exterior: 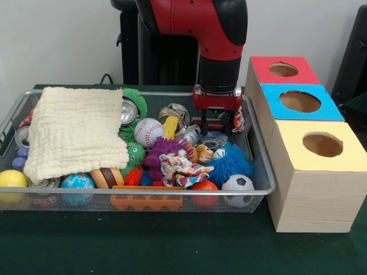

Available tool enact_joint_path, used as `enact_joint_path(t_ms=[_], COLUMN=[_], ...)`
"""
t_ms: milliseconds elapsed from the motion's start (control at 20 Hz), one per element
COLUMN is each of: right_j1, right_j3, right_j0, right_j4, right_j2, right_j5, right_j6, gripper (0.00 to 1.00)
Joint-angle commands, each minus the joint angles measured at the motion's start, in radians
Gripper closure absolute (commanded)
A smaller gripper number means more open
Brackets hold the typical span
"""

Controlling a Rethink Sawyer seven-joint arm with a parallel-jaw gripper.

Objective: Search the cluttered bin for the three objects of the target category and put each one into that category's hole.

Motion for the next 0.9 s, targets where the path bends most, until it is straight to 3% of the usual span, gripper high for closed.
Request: enact_joint_path(t_ms=[50,700,750,900], right_j1=[0.090,0.097,0.096,0.095], right_j3=[-0.071,-0.074,-0.075,-0.077], right_j0=[-0.039,-0.036,-0.035,-0.030], right_j4=[-0.028,-0.045,-0.049,-0.044], right_j2=[0.102,0.102,0.101,0.096], right_j5=[-0.082,-0.098,-0.101,-0.087], right_j6=[0.163,0.161,0.159,0.154], gripper=[0.00,0.00,1.00,1.00])
